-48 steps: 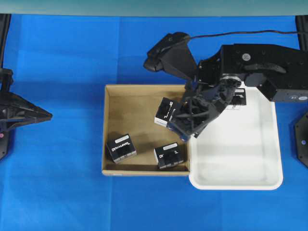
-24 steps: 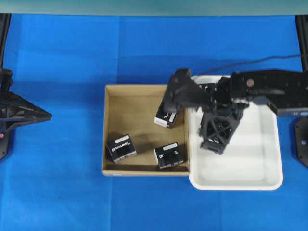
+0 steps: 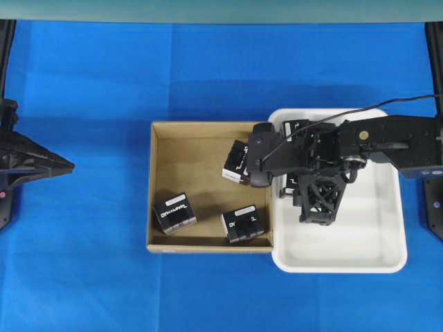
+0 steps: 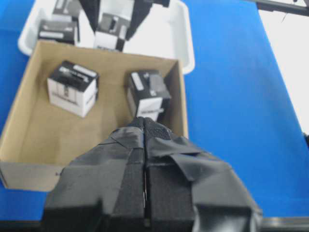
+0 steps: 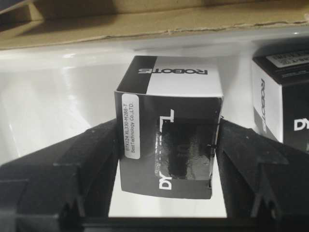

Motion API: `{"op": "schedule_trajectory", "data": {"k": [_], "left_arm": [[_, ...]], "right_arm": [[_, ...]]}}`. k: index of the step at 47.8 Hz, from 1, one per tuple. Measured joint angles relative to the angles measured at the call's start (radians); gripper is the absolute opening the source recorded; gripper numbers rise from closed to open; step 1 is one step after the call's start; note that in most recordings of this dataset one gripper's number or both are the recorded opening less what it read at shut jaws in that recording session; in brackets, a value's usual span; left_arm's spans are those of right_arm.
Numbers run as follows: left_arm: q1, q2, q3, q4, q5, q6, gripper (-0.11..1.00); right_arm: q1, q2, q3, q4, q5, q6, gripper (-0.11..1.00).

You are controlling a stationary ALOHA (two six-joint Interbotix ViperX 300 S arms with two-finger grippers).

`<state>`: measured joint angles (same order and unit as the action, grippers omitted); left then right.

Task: Pick a box that is randomly placed inside the cardboard box.
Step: 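Lift the held cube and carry it right over the white tray, then lower the cube into the tray and open the right gripper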

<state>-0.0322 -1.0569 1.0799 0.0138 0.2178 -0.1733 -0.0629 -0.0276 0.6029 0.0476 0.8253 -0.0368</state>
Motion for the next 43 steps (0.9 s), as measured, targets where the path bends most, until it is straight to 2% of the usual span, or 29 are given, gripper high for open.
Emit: {"op": "schedule_trajectory", "data": {"k": [19,21,26,29,43], "left_arm": [[0.0,0.025,-0.005,-0.002,-0.002,-0.002,-0.07],[0.0,0.025,-0.006,-0.002,-0.003,-0.002,-0.07],[0.0,0.025,-0.012,-0.002,-0.003,-0.002,-0.07],[0.0,0.025,-0.017,-0.002,-0.003,-0.002,-0.07],[-0.002,0.025,-0.018,0.0,-0.005,-0.002,-0.07]], "right_arm": [[0.009,0.014,0.018,-0.002,0.003,-0.069,0.59],[0.009,0.014,0.018,-0.002,0.003,-0.069,0.63],[0.009,0.014,0.018,-0.002,0.002,-0.064,0.88],[0.011,0.014,0.018,-0.002,0.0,-0.058,0.97],[0.014,-0.035,-0.005,-0.002,0.014,-0.028,0.98]]}}
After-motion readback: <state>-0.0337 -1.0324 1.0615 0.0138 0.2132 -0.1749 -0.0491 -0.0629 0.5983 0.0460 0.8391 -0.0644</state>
